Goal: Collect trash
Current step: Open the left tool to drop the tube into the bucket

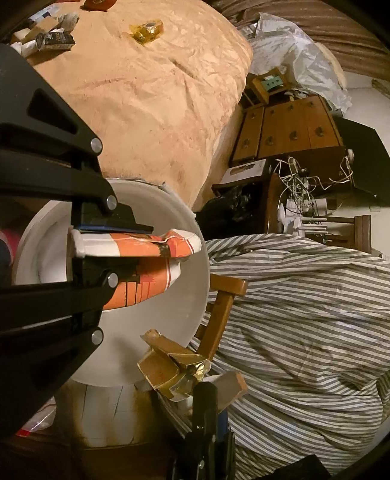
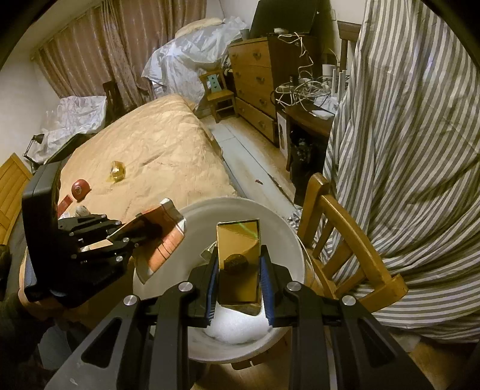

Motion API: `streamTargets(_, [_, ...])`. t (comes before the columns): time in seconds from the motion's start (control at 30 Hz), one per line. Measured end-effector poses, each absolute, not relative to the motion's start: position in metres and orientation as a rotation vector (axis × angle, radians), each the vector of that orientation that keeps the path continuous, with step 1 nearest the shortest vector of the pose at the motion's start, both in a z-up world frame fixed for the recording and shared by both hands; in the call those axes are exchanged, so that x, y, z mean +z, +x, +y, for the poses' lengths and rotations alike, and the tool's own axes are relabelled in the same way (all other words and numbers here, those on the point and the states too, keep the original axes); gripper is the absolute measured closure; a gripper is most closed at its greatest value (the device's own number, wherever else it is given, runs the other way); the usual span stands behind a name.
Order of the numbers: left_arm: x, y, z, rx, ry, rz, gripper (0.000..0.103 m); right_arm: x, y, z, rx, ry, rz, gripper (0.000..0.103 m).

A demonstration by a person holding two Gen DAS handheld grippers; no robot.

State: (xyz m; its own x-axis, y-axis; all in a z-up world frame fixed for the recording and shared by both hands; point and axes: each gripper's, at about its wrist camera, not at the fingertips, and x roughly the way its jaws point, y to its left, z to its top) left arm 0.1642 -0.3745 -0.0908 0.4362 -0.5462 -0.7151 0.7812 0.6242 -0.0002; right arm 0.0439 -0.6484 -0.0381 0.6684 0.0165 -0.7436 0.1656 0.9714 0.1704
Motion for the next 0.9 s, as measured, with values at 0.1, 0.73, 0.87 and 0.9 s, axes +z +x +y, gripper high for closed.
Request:
streamTargets(0.1, [-0.09, 0.164, -0.376, -0.85, 0.356, 0.74, 0.093, -0.039, 0.043, -0.647, -0.087, 0.23, 0.835, 0.077])
streamTargets(0.73, [-0.097, 0.173, -0.355, -0.802, 0.302, 0.749, 0.028, -0.051, 0.049, -0.649, -0.063, 0.294, 0.794, 0.052])
streamTargets(0.87, [-0.096, 0.171, -0.336, -0.786, 0.29, 0.745, 0.028, -0.049, 0.046, -0.635, -0.024, 0.276, 0.763, 0.052])
streamTargets(0.9, [-0.096, 0.17, -0.328, -0.777, 0.29, 0.74, 0.028, -0.048, 0.046, -0.627, -0.01, 0.266, 0.753, 0.051])
